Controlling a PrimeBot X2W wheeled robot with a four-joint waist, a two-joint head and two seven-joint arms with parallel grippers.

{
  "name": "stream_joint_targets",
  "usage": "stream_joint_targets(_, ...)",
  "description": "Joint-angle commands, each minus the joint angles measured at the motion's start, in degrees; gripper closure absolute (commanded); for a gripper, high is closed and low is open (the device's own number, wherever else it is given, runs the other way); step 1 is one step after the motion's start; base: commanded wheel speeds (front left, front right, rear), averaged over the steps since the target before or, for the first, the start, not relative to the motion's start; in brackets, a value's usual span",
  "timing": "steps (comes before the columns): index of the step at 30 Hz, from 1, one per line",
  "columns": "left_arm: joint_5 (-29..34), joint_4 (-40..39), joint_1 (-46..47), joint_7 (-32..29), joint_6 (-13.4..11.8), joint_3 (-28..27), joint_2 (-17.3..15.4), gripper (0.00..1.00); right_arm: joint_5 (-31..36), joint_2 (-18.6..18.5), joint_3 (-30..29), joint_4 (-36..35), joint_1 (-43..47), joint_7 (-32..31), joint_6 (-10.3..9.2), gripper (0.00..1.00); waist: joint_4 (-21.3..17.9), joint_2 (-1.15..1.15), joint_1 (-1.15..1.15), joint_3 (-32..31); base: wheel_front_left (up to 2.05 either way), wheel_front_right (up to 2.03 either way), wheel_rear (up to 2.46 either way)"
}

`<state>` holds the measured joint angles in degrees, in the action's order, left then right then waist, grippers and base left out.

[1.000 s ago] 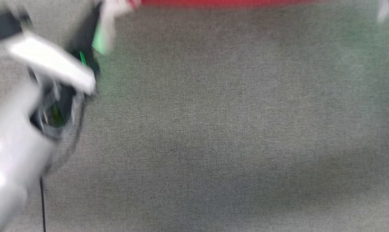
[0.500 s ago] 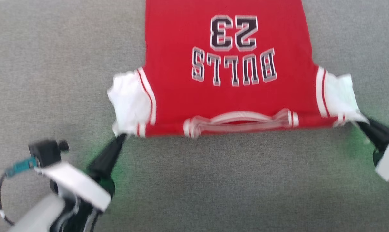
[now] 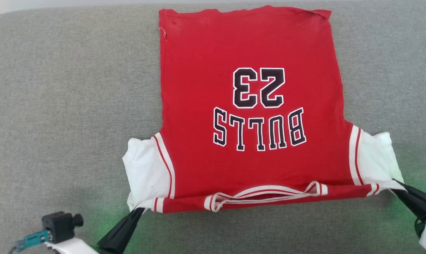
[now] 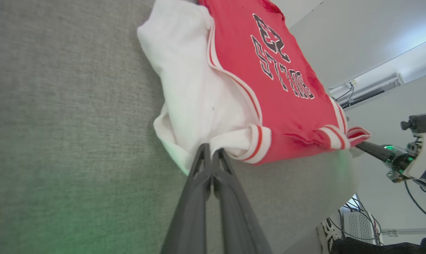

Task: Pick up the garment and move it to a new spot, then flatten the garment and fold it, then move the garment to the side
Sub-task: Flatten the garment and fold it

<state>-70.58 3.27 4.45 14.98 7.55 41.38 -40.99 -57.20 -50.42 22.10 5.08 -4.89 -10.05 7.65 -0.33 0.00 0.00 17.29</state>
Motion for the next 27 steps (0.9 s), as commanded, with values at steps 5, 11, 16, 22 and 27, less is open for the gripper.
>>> stream_joint_targets(5,0.6,1.6,1.6,0.3,-0.2,0.7,3.3,1.00,3.8,4.2,-2.6,-2.0,1.8,-3.9,-0.25,1.00,0.2,0.00,0.00,-0.1,0.00,0.00,0.00)
stream_joint_targets(11,-1.0,7.3,4.5,-0.2,-0.2,3.2,6.9,1.00,8.4,9.3,-2.3,0.8,0.2,-8.3,-0.16,1.00,0.7,0.00,0.00,0.0,0.00,0.00,0.00)
stream_joint_targets(16,-1.4,11.8,6.5,0.0,-0.2,5.0,9.0,1.00,11.4,11.3,-1.6,4.4,-0.1,-8.5,-0.18,1.00,1.1,0.00,0.00,0.2,0.00,0.00,0.00)
stream_joint_targets(22,-2.0,15.9,7.9,-0.1,-0.2,6.2,10.4,1.00,16.0,13.0,1.3,8.8,-1.7,-7.7,-0.36,1.00,0.8,0.00,0.00,0.7,0.00,0.00,0.00)
stream_joint_targets(27,-2.2,16.3,8.8,-0.2,-0.2,5.8,10.6,1.00,17.2,13.0,2.8,8.5,-3.9,-5.4,-0.38,0.00,-0.1,0.00,0.00,1.4,0.00,0.00,0.00)
